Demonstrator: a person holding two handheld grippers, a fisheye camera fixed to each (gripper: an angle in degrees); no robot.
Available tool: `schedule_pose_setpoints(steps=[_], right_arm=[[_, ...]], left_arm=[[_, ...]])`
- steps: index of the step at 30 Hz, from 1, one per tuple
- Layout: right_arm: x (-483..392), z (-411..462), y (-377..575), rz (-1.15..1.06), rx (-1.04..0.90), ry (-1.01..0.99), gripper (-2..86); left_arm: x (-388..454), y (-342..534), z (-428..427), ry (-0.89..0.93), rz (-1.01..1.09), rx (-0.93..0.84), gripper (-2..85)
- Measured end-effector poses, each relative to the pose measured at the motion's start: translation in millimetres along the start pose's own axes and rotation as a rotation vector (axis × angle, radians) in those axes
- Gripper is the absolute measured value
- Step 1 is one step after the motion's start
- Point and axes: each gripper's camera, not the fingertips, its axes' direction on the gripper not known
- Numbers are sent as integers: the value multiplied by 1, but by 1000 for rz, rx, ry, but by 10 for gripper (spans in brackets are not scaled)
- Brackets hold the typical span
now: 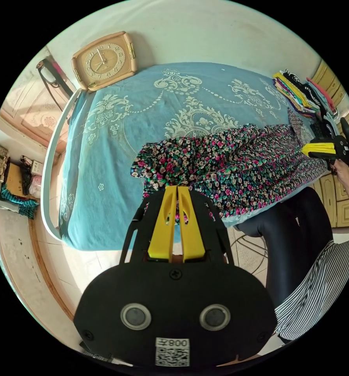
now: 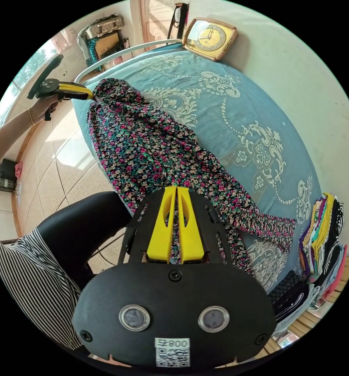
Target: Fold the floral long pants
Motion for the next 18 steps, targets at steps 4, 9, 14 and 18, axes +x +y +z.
schedule_pose_setpoints(steps=[4, 9, 14, 18], right_arm=[[-20, 10, 16, -6, -27, -2, 4], [-33, 14, 32, 14, -26, -18, 4], [-43, 18, 48, 19, -32, -27, 4], [-47, 23, 61, 31, -47, -35, 4]], left_arm=[[-11, 30, 10, 9, -18, -17, 4], [-28, 59, 15, 15, -34, -13, 4], [-49, 85, 17, 27, -42, 8, 4], [-60, 101, 21, 20, -27, 11, 5]])
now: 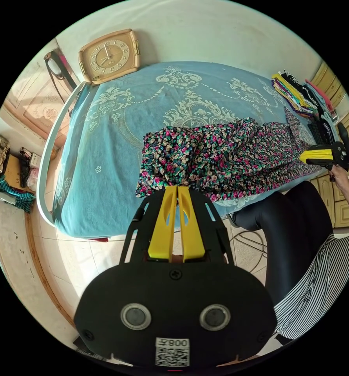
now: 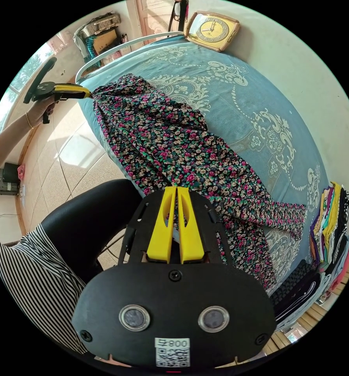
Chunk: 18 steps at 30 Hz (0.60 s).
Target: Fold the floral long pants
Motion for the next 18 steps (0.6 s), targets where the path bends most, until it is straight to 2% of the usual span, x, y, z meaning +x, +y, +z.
schedule_pose_setpoints(steps=[18], right_arm=[[-7, 30, 34, 3, -103, -39, 4]], left_arm=[[-92, 50, 58, 53, -84, -91, 16]])
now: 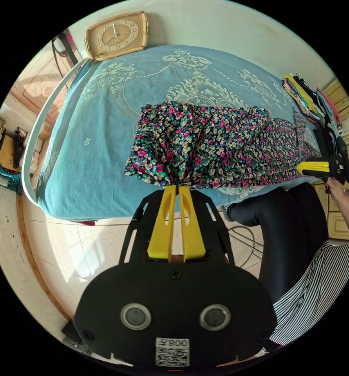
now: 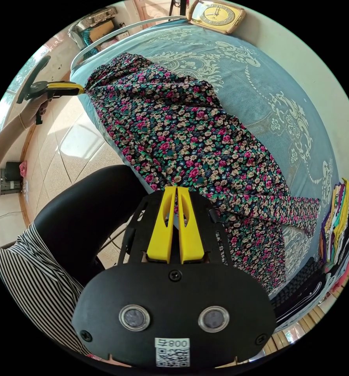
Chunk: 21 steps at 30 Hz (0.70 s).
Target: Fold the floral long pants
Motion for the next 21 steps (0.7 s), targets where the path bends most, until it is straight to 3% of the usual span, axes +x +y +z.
schedule_pose_setpoints(steps=[10, 16, 21], right_arm=[[8, -5, 15, 23, 5, -20, 5], [8, -19, 25, 15, 15, 2, 5], [15, -34, 31, 27, 25, -21, 6]], left_arm=[[-102, 18, 5, 258, -290, 209, 68], [-154, 10, 40, 354, -480, 221, 70], [-174, 0, 64, 377, -507, 203, 30]])
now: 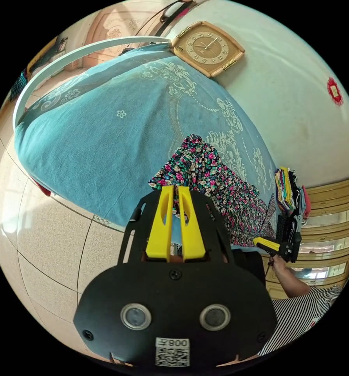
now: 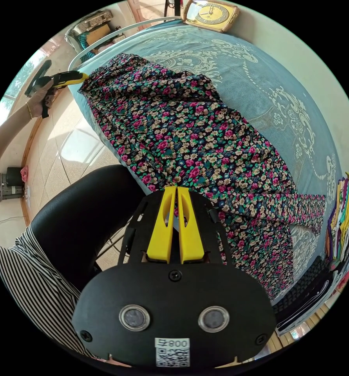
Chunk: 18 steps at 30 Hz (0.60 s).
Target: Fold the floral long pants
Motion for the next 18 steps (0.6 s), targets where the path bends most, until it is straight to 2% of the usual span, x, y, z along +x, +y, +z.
schedule_pose_setpoints(steps=[7, 14, 18], right_arm=[[6, -31, 6, 5, 7, -4, 6], [11, -58, 13, 7, 6, 1, 6], [18, -78, 17, 32, 23, -6, 6]], left_arm=[[-26, -9, 7, 33, -38, 95, 7], [-43, -12, 46, -43, -79, 46, 11], [-38, -4, 52, -21, -92, 154, 18]])
